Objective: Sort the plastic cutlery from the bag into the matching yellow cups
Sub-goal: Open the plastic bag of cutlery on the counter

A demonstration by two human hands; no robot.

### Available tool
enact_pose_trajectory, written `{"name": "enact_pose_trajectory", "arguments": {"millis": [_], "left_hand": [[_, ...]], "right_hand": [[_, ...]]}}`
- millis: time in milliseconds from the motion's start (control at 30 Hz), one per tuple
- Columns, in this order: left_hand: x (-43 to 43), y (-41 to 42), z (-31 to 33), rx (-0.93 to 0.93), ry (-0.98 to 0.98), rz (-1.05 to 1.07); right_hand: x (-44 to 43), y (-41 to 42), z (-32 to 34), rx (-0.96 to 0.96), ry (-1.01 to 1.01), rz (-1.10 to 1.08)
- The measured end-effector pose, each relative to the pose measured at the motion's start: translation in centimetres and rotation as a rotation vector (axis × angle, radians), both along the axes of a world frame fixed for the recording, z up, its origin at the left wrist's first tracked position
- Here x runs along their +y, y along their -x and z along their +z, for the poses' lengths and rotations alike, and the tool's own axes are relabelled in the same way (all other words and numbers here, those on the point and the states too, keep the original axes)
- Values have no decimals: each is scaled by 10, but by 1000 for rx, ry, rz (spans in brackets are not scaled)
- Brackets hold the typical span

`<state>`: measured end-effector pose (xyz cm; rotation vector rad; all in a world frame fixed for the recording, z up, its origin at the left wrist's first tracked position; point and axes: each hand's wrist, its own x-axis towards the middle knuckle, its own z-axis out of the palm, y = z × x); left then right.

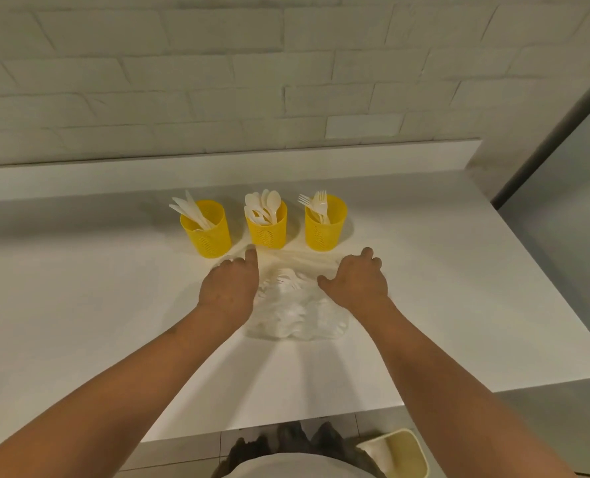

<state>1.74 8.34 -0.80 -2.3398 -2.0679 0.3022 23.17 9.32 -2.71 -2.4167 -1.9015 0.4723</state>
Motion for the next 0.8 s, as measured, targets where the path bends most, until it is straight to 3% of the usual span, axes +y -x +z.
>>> {"name": "enact_pose_trajectory", "arguments": {"millis": [133,200,267,367,467,533,567,633,700,733,800], "left_hand": [[2,-1,-5,-177,43,59],[4,5,-3,-249,62,81],[7,16,-1,-452,48,155],[3,21,-2,-1059,122,458],[-5,21,-9,-1796,518,903],[-7,26,-16,-1999,664,1029],[-7,28,-16,-2028,659,1040],[-8,29,-12,-2027,646,958],[-9,23,-6,-1893,589,854],[-7,20,-6,-1803,521,834],[-4,13,-7,-1668,386,787]], "right_hand": [[10,-1,-7,243,-23,-61],[10,-3,-8,552,-39,-286],[7,-8,-5,1016,-4,-614],[1,-17,-6,1569,146,-982],[-11,-24,-14,1785,167,-1091],[-16,-24,-16,1751,151,-1029],[-17,-23,-14,1606,119,-956],[-18,-19,-15,1032,-14,-717],[-22,-10,-13,511,-312,-411],[-25,-3,-9,348,-435,-196],[-28,14,-5,99,-371,134]]}}
